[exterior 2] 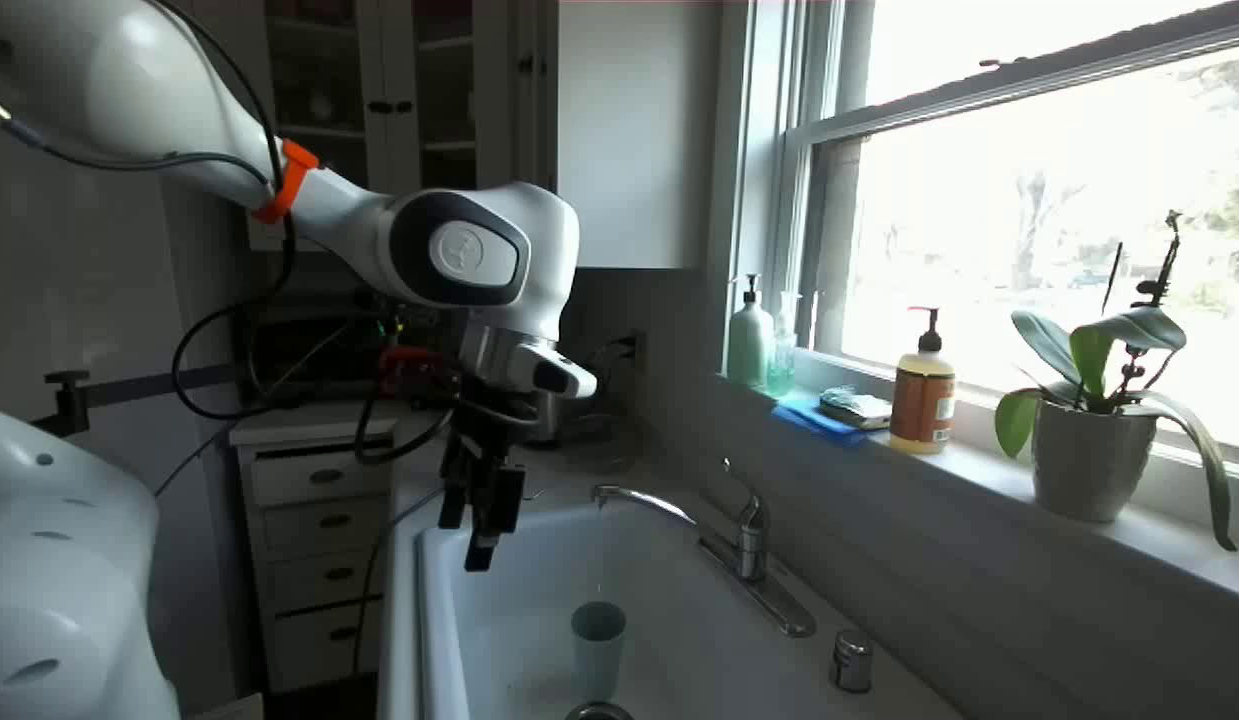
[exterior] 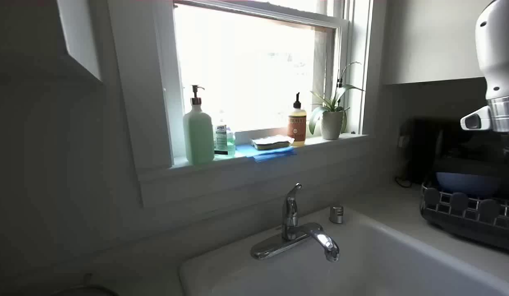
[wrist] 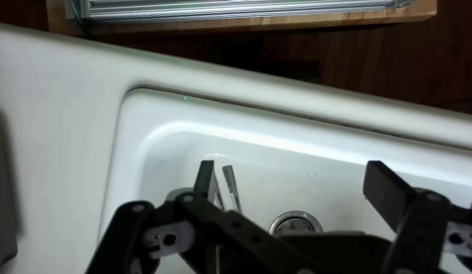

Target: Pick up the gray cup from the sink and put it on the kitchen counter, push the tap handle downwards

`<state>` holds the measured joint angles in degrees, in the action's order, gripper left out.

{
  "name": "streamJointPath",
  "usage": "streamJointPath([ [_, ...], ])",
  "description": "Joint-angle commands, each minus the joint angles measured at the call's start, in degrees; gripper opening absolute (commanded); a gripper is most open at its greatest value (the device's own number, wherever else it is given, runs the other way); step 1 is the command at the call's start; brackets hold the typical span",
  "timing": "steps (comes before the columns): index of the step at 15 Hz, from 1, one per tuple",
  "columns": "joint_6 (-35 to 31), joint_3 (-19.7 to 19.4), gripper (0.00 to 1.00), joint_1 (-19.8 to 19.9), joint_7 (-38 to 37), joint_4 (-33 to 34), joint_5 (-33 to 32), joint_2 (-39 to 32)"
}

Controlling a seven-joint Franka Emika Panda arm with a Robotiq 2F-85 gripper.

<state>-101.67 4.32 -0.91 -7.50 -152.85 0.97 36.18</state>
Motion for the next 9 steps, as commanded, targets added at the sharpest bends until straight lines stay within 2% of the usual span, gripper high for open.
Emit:
streamJointPath([
  [1,0.17,-0.14,1.0,-0.13,-0.05,0.12,-0.07,-0.01],
  [5,0.17,-0.14,1.0,-0.13,-0.05,0.12,-0.07,-0.01],
  [9,-0.65,-4.62,1.0,1.98,3.99,3.58,-0.18,-8.93],
])
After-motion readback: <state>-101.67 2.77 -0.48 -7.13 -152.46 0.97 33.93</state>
